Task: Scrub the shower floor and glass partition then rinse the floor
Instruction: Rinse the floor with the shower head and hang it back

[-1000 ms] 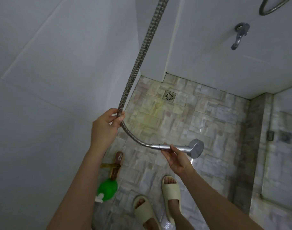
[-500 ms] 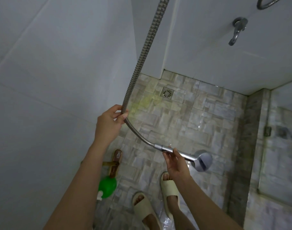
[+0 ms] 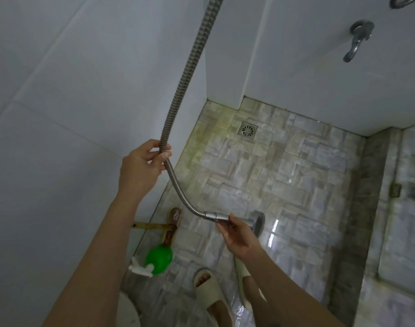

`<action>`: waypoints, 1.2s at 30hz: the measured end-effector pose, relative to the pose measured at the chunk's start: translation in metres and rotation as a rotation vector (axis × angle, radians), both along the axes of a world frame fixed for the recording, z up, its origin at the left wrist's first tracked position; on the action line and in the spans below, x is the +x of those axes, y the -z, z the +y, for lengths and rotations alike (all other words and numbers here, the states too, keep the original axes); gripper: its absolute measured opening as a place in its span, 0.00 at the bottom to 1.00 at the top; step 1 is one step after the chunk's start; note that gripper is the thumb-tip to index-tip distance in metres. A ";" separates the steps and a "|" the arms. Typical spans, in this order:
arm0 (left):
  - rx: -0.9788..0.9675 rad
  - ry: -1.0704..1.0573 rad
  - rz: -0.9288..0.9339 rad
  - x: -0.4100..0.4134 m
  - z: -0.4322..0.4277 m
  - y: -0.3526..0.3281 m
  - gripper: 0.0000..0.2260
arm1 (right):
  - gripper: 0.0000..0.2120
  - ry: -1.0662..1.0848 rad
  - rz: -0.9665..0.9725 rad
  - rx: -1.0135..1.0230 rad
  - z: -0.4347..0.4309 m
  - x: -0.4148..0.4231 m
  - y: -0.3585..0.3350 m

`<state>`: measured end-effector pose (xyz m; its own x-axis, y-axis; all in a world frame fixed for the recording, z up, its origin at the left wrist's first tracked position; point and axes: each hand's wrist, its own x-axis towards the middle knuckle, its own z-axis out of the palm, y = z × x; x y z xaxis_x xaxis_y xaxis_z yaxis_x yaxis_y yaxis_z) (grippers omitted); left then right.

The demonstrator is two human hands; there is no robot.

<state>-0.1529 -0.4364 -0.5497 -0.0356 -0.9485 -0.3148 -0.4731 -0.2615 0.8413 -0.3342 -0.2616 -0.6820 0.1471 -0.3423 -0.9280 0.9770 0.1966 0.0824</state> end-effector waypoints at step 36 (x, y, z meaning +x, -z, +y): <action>-0.003 -0.024 -0.040 0.002 -0.013 0.002 0.04 | 0.06 -0.249 0.230 -0.287 -0.091 -0.053 0.004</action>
<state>-0.1505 -0.4496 -0.5514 -0.0002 -0.9499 -0.3124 -0.4999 -0.2705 0.8228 -0.3872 -0.3524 -0.6865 0.0581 -0.5711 -0.8189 0.8835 0.4113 -0.2241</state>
